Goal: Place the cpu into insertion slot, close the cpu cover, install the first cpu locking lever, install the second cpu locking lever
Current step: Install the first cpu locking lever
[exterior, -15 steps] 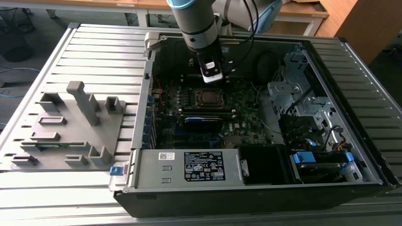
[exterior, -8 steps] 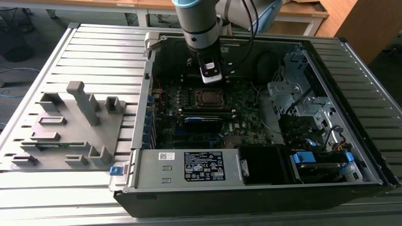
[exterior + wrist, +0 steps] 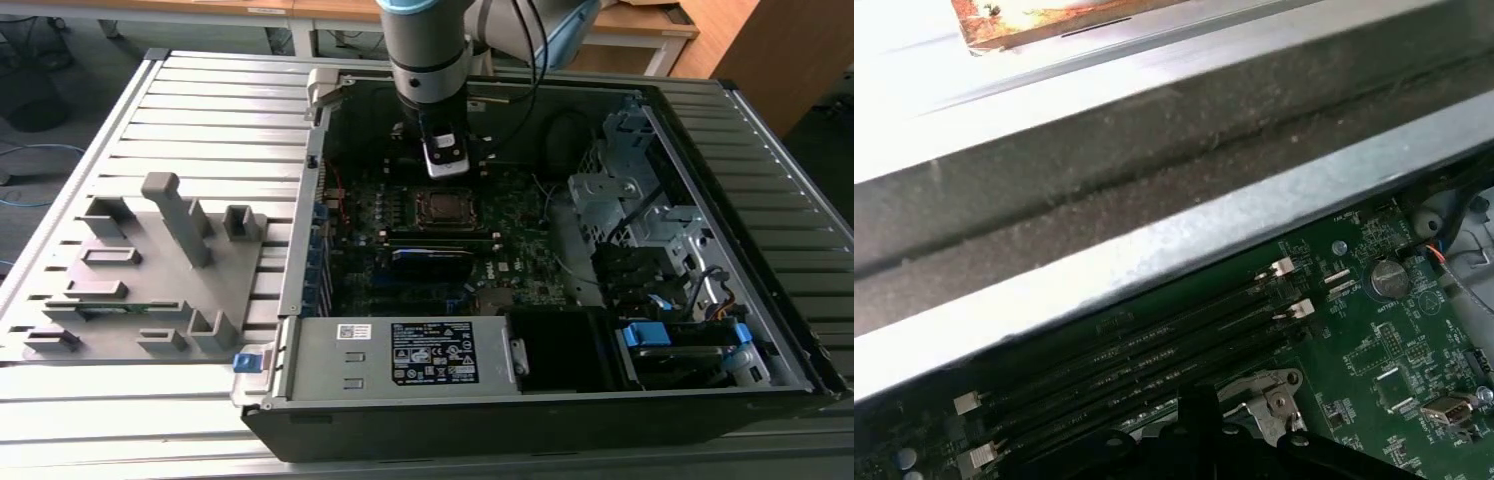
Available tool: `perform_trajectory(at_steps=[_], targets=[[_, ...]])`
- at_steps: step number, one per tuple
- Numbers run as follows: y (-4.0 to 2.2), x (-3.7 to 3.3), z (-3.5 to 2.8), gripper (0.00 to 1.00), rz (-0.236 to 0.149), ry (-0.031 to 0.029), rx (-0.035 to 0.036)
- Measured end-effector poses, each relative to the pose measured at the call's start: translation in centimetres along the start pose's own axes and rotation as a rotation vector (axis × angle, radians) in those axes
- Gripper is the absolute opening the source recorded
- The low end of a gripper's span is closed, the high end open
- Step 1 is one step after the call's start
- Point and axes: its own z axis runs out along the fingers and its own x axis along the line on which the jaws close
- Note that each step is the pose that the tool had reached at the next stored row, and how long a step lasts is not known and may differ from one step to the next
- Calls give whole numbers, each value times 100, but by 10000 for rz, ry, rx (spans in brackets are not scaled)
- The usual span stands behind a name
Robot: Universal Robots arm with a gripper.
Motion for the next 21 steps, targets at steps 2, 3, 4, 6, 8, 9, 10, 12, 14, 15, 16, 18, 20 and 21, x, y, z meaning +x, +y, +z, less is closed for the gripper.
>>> perform_trajectory(at_steps=[2,3,4,6,8,9,10,12,14,15,16,18,20,21], targets=[[7,-3,-27,11,0,0,2],[14,-7,-58,11,0,0,1],[21,-10,-88,11,0,1,-1],[30,-15,-131,11,0,3,3],[31,-15,-132,11,1,2,-1],[31,-15,-132,11,1,2,-1],[31,-15,-132,11,0,2,-2],[31,-15,-132,11,-2,-2,9],[26,-20,-134,11,-8,-5,41],[24,-21,-134,11,-6,-6,43],[23,-21,-134,11,-6,-7,45],[23,-22,-134,11,-17,-26,91],[23,-22,-134,11,-26,-44,136],[24,-22,-136,11,-26,-44,135]])
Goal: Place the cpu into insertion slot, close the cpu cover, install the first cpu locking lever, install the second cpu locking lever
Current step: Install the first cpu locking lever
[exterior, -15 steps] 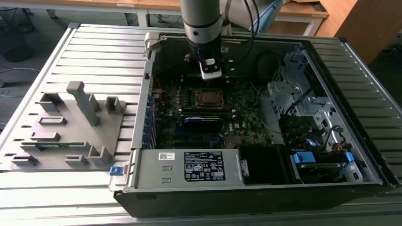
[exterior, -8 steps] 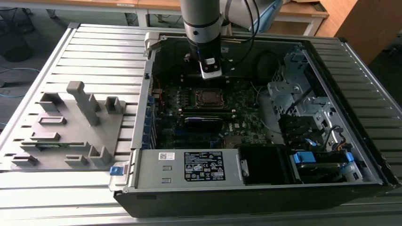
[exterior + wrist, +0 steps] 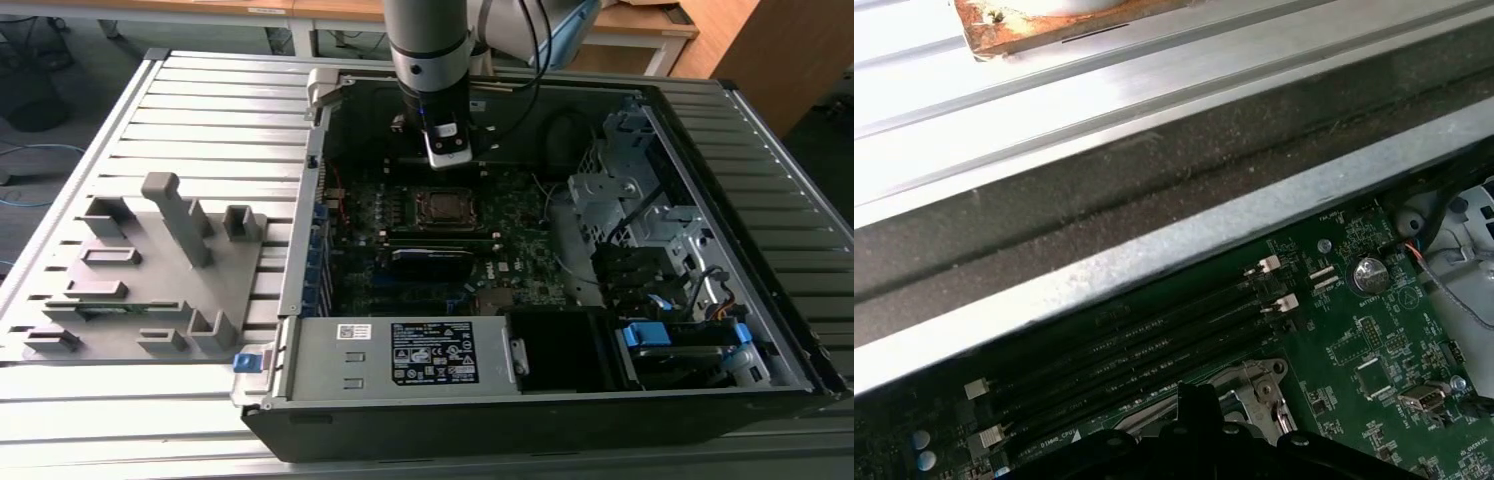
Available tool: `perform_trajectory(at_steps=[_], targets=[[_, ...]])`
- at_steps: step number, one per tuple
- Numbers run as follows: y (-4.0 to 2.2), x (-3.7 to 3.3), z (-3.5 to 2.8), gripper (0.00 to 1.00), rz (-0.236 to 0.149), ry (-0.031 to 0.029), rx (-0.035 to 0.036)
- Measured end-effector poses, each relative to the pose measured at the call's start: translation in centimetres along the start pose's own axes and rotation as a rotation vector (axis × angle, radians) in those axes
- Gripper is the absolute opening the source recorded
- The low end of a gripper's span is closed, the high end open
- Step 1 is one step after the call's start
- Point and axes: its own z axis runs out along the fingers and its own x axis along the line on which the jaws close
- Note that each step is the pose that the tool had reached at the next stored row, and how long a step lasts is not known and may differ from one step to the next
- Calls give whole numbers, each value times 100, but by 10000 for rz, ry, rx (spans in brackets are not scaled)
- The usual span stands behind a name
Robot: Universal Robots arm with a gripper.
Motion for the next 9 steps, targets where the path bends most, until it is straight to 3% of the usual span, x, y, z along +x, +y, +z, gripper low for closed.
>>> perform_trajectory(at_steps=[9], targets=[[4,-2,-18,11,0,-1,-3]])
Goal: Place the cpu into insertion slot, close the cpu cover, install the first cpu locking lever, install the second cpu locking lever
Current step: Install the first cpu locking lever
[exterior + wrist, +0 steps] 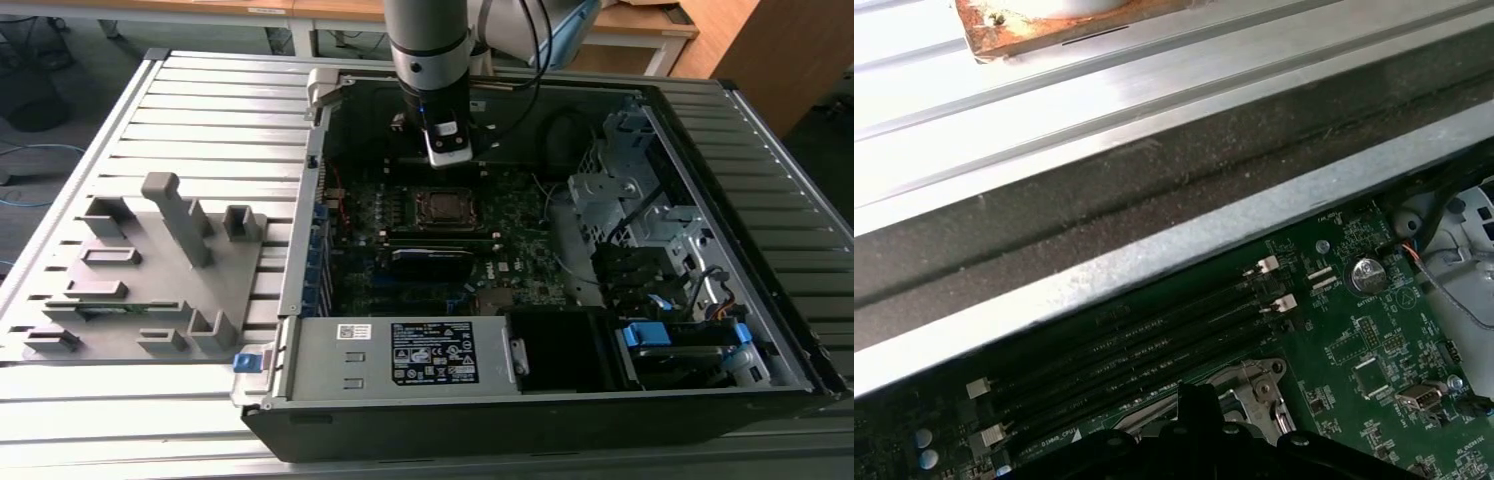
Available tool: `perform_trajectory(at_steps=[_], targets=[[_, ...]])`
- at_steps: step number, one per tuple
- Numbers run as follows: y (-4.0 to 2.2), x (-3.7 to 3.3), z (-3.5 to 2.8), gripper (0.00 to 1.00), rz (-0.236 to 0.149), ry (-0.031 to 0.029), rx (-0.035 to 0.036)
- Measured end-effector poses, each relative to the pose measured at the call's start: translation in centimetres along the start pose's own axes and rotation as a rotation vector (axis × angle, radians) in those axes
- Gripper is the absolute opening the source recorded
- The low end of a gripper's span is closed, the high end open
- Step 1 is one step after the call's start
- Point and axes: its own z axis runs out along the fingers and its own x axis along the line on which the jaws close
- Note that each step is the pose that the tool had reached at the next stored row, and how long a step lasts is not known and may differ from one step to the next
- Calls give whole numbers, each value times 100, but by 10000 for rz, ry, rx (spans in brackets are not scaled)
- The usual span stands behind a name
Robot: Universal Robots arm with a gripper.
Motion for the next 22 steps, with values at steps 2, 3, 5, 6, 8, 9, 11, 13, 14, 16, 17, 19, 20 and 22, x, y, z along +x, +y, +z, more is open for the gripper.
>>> perform_trajectory(at_steps=[2,3,5,6,8,9,11,13,14,16,17,19,20,22], targets=[[0,0,-1,11,2,17,9],[0,-1,0,11,13,79,40],[1,-3,3,11,35,235,139],[1,-5,5,11,48,326,201],[1,-6,8,11,63,445,288],[1,-6,7,11,63,446,289],[1,-6,7,11,65,449,291],[2,-6,8,11,55,430,342],[2,-7,7,11,35,385,444],[2,-6,8,11,-17,264,727],[2,-6,8,11,-46,194,892],[1,-6,7,11,-107,53,1228],[2,-6,8,11,-131,-4,1355],[2,-6,8,11,-141,-28,1410]])
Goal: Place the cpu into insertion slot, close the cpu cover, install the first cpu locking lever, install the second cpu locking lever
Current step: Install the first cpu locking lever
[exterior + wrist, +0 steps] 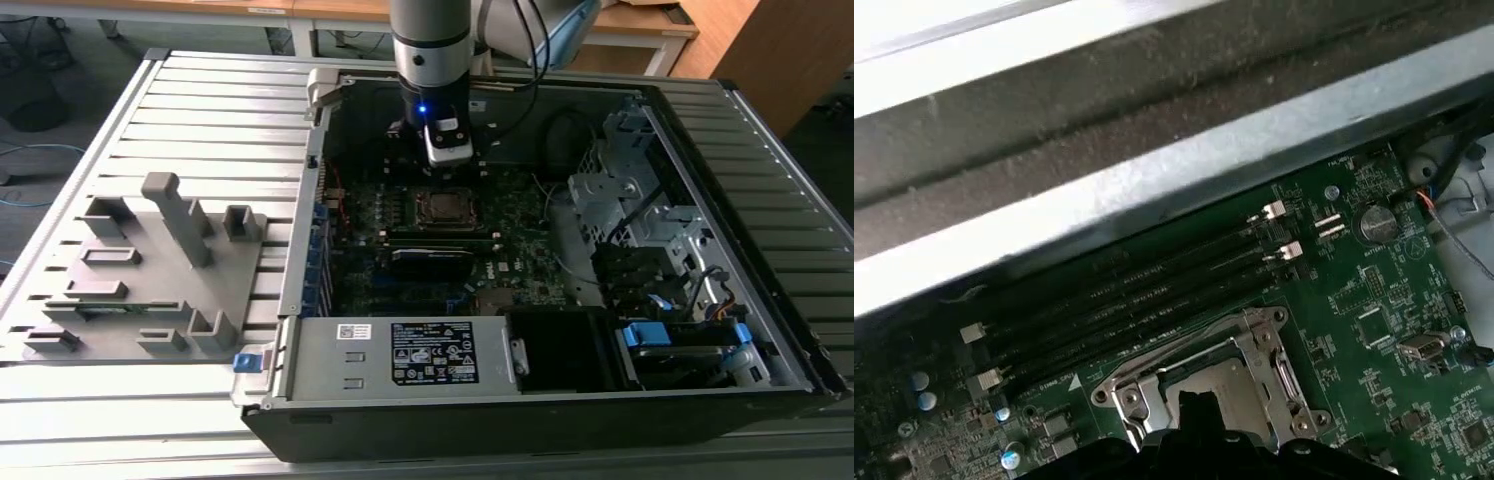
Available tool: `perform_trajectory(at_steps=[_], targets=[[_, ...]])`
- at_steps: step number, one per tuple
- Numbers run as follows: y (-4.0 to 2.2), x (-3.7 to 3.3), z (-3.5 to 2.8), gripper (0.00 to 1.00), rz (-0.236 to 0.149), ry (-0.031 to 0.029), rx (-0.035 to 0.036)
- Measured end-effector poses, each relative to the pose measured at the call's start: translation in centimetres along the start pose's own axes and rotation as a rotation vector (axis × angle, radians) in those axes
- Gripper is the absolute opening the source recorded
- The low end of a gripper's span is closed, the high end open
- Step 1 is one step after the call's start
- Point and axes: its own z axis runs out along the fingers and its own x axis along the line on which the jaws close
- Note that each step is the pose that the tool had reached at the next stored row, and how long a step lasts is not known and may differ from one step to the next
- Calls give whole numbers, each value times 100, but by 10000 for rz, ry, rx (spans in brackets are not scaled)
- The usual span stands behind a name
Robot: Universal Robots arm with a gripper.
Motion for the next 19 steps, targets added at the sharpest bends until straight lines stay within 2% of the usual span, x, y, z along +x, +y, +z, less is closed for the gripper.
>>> perform_trajectory(at_steps=[4,9,12,17,19], targets=[[3,-9,6,11,-100,7,-9],[7,-18,23,11,-573,45,-39],[8,-19,32,11,-838,57,40],[7,-19,36,11,-1082,49,253],[7,-19,35,11,-1086,48,258]])
